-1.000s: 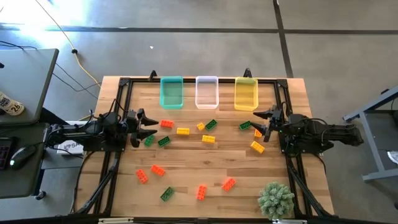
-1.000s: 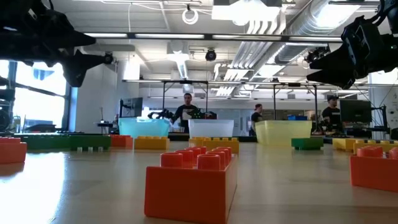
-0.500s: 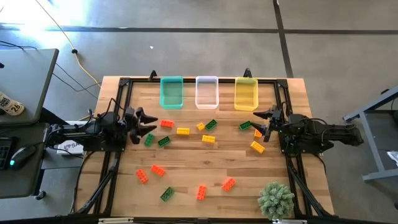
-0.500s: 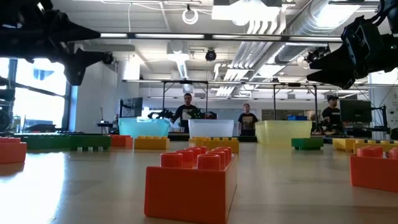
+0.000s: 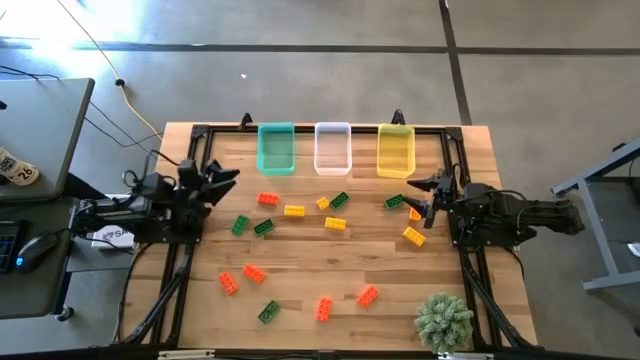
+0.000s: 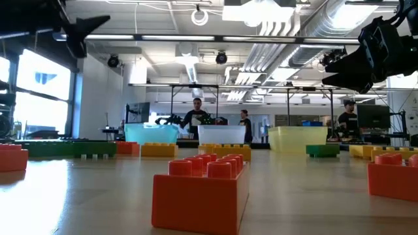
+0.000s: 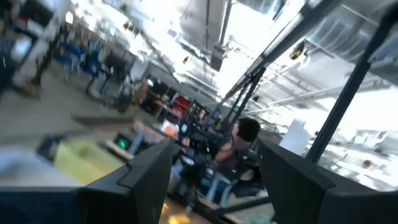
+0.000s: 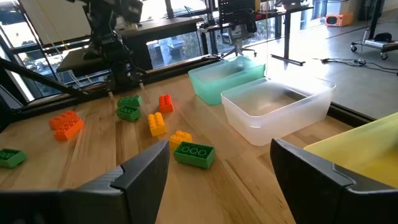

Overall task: Sort & place blocks by color
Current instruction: Put the green game piece into the green bin

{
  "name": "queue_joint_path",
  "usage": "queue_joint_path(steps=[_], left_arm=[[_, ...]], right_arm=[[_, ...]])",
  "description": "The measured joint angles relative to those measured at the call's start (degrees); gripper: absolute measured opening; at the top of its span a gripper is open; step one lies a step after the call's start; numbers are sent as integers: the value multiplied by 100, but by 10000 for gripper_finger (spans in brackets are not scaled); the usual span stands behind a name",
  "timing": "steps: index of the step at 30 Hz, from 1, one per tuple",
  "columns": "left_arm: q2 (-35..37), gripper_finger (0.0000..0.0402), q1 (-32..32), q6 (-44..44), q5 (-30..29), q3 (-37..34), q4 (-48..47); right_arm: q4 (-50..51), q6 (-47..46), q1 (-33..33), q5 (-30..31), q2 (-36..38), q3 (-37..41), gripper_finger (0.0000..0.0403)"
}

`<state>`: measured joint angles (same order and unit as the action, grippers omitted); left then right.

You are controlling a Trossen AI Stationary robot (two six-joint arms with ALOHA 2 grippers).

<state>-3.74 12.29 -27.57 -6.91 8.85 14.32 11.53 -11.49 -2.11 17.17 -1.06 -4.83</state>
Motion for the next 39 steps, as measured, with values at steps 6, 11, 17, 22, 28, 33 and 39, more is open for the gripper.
queue_joint_path(steps=[6, 11, 17, 22, 28, 33, 39], left_arm=[[-510, 225, 0, 1099, -191, 1042, -1104], [-1138, 225, 0, 1472, -245, 1982, -2650], [-2009, 225, 0, 1286, -327, 2827, -4325], [-2731, 225, 0, 979, -322, 3184, -5148], [-3460, 225, 0, 666, -326, 3236, -5665], [-4134, 225, 0, 507, -326, 3236, -5785], [-4939, 225, -4, 109, -270, 3237, -5780]], right_arm=[[0, 0, 0, 0, 0, 1, 268], [0, 0, 0, 0, 0, 0, 268], [0, 0, 0, 0, 0, 1, 268], [0, 0, 0, 0, 0, 1, 268], [0, 0, 0, 0, 0, 1, 268], [0, 0, 0, 0, 0, 1, 268], [0, 0, 0, 0, 0, 1, 268]])
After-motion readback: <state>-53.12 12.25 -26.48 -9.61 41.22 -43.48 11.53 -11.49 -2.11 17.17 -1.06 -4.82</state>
